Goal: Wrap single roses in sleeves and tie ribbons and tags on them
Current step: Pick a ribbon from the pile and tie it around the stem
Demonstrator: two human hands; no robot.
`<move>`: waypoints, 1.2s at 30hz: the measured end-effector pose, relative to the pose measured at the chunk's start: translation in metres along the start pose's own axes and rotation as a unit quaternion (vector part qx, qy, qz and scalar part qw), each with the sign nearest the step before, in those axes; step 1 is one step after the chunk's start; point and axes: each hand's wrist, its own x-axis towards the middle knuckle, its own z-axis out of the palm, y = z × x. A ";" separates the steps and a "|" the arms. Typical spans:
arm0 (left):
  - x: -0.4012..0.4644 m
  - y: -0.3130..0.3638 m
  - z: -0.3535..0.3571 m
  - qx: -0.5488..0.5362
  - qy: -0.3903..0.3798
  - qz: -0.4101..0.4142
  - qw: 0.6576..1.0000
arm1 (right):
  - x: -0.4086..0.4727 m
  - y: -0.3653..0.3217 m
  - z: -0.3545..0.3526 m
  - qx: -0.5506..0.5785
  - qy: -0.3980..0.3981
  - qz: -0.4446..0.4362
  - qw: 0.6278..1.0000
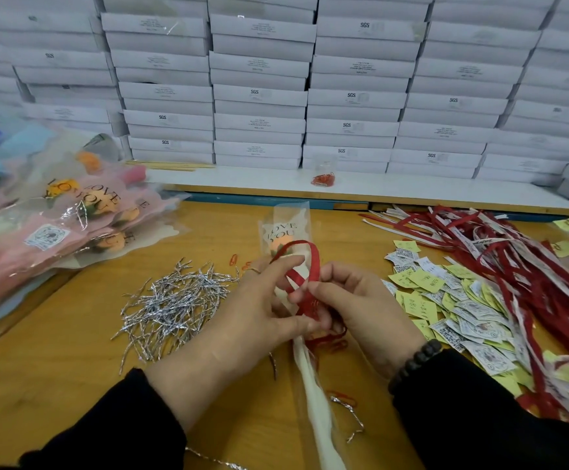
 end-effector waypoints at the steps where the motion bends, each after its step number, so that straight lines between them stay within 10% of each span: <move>1: 0.000 0.000 0.001 -0.001 0.015 0.006 1.000 | 0.000 0.000 0.000 -0.002 0.002 0.004 1.000; 7: 0.003 -0.003 -0.001 0.050 0.113 0.027 0.992 | 0.001 0.004 0.000 -0.035 -0.019 0.017 0.999; 24: 0.001 0.000 0.001 0.049 0.081 0.013 0.995 | -0.001 0.005 -0.005 -0.100 -0.010 -0.034 0.994; 36: 0.002 -0.004 -0.002 0.047 0.071 -0.013 0.996 | 0.000 0.013 -0.010 -0.458 -0.018 -0.182 0.870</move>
